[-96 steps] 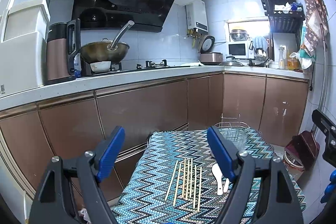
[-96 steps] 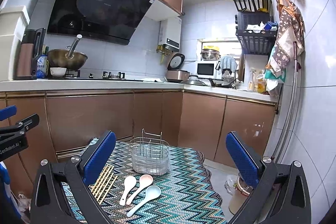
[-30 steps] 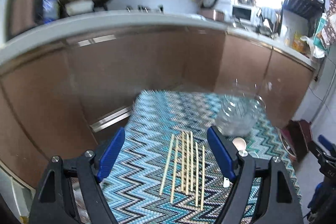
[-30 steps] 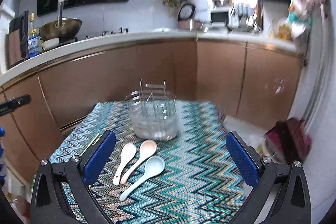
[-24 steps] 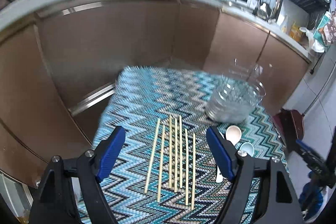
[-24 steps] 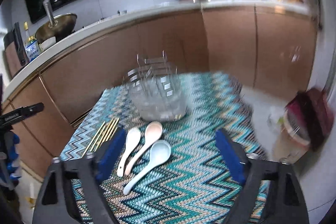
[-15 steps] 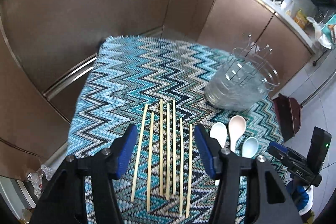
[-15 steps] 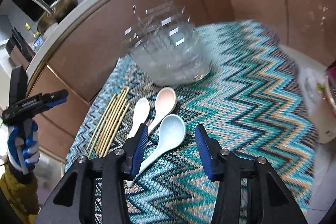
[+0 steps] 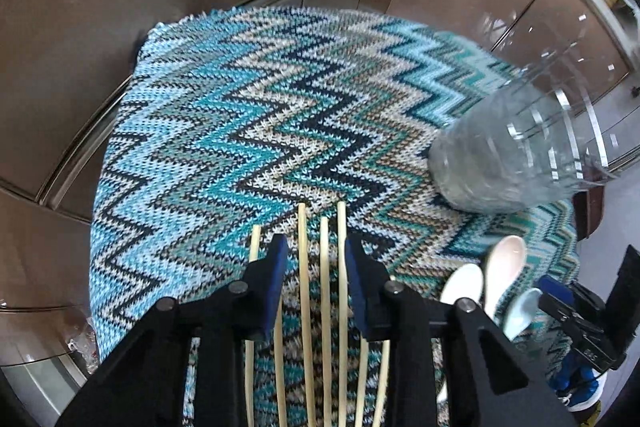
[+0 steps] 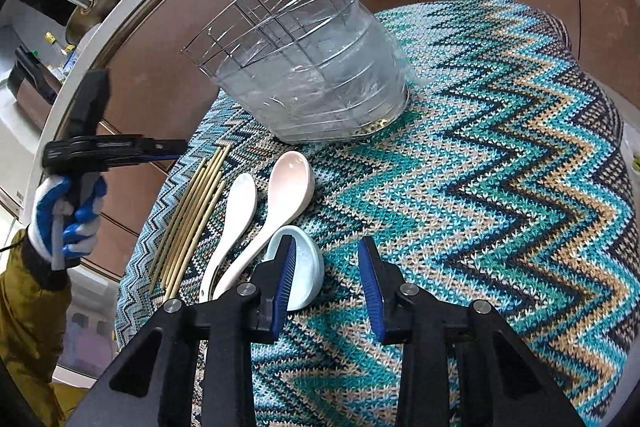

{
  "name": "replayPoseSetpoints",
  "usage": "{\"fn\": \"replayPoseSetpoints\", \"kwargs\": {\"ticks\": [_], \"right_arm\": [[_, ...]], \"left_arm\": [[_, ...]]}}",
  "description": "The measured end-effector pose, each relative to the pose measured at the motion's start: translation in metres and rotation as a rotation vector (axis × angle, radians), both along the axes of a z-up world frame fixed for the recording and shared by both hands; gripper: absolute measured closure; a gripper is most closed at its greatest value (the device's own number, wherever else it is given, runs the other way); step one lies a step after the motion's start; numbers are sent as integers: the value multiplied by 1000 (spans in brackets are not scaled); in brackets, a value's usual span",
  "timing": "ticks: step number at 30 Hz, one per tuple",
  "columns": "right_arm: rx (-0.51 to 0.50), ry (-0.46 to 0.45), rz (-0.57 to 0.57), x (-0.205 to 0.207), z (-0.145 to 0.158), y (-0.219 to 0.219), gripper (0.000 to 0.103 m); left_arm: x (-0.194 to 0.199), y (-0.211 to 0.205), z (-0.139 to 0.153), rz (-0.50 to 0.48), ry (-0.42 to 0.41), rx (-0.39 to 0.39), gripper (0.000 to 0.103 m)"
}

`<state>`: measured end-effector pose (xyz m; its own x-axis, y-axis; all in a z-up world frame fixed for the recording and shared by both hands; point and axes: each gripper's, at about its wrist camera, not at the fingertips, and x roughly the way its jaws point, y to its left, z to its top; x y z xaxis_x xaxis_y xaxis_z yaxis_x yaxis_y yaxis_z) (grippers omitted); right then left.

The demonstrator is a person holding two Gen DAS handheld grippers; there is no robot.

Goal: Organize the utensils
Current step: 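Grasp a wooden chopstick with the left gripper while the right gripper grasps a white spoon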

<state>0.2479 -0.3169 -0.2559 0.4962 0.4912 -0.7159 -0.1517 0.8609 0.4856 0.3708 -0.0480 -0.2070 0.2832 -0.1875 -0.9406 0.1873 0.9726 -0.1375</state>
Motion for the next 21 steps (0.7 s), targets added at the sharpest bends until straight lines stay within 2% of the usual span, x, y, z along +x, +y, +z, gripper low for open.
{"fn": "replayPoseSetpoints", "kwargs": {"ticks": [6, 15, 21], "right_arm": [[27, -2, 30, 4, -2, 3, 74], [27, 4, 48, 10, -6, 8, 77], [37, 19, 55, 16, -12, 11, 83]], "left_arm": [[14, -1, -16, 19, 29, 32, 88], [22, 0, -26, 14, 48, 52, 91], [26, -4, -33, 12, 59, 58, 91]]}}
